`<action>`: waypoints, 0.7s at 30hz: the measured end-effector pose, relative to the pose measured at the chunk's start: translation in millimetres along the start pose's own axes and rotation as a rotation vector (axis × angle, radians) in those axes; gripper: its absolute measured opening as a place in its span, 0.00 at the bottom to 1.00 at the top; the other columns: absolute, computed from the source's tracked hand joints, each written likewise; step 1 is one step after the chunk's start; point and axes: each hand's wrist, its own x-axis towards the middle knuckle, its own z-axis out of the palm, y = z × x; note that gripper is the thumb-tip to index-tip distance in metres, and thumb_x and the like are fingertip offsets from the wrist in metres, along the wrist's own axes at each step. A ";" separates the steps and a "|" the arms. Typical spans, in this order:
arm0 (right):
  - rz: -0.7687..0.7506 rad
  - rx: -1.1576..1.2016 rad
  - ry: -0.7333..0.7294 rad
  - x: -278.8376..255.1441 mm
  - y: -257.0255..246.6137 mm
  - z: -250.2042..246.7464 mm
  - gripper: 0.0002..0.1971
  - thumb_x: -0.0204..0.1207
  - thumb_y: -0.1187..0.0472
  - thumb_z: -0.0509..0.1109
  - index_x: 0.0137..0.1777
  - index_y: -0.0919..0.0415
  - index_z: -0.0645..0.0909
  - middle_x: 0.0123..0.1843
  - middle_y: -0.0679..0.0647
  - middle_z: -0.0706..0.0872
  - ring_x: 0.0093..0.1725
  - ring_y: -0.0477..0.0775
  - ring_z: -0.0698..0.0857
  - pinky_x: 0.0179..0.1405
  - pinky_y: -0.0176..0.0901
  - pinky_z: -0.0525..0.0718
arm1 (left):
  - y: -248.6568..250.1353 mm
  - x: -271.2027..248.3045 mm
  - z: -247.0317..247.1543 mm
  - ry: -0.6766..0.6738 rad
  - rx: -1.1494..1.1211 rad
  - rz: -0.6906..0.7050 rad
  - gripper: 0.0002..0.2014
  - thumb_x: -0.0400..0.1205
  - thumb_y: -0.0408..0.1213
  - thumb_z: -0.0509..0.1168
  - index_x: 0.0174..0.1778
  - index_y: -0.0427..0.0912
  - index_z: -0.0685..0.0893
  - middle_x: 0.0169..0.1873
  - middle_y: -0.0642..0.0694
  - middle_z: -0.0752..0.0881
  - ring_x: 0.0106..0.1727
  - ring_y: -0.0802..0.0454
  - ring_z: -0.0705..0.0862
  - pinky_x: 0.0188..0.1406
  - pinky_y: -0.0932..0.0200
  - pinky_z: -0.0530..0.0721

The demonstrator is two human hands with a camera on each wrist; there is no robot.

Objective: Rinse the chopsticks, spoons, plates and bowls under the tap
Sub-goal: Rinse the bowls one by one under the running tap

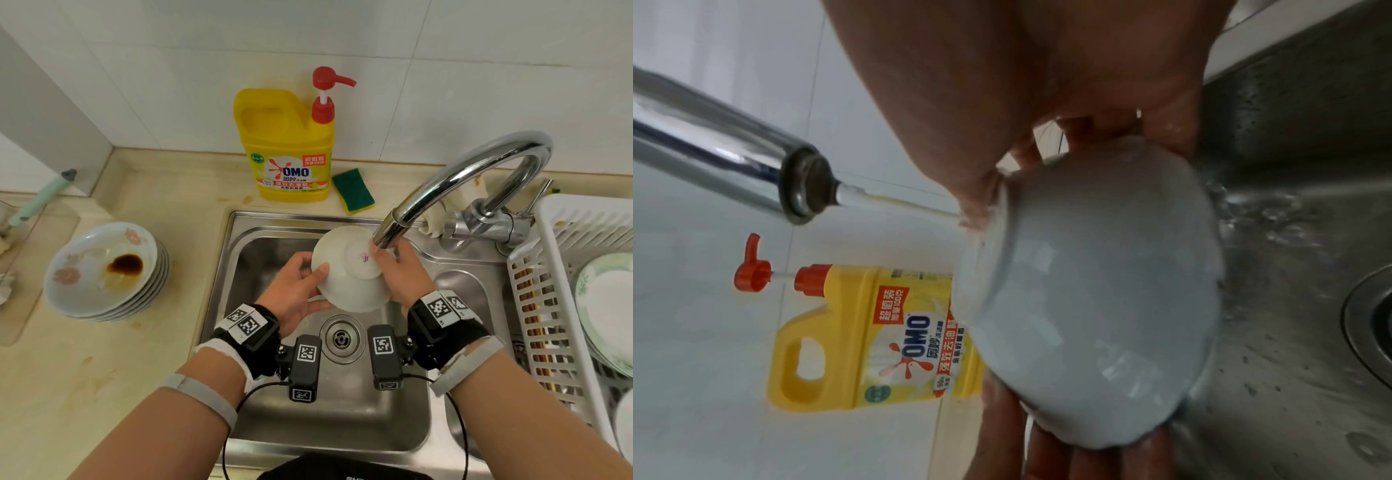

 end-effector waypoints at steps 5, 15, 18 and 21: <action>-0.068 0.072 -0.150 -10.3 -3.9 -8.0 0.28 0.71 0.39 0.79 0.70 0.39 0.78 0.68 0.45 0.87 0.66 0.49 0.86 0.66 0.60 0.86 | 3.4 2.6 -0.8 0.019 0.027 0.013 0.15 0.89 0.38 0.65 0.71 0.42 0.75 0.62 0.41 0.88 0.63 0.39 0.89 0.56 0.40 0.91; -0.019 0.040 0.068 -4.1 -5.4 0.9 0.37 0.62 0.27 0.76 0.68 0.41 0.71 0.71 0.52 0.79 0.67 0.56 0.81 0.69 0.60 0.82 | 2.3 1.2 9.4 -0.030 0.036 0.014 0.16 0.88 0.35 0.65 0.71 0.41 0.73 0.61 0.38 0.87 0.65 0.37 0.88 0.53 0.42 0.92; -0.004 0.103 0.018 -3.3 -2.3 -3.0 0.26 0.60 0.29 0.71 0.58 0.32 0.76 0.68 0.50 0.82 0.66 0.56 0.83 0.69 0.67 0.82 | 3.8 2.7 6.2 -0.027 0.045 0.022 0.16 0.88 0.36 0.66 0.71 0.41 0.74 0.62 0.39 0.88 0.64 0.38 0.88 0.54 0.42 0.92; -0.041 0.142 -0.073 -3.9 6.8 -7.9 0.36 0.61 0.31 0.76 0.71 0.37 0.78 0.70 0.49 0.84 0.68 0.53 0.85 0.67 0.67 0.85 | 4.1 4.2 1.9 -0.012 0.050 0.024 0.16 0.89 0.37 0.65 0.71 0.40 0.74 0.61 0.40 0.88 0.64 0.38 0.88 0.55 0.42 0.91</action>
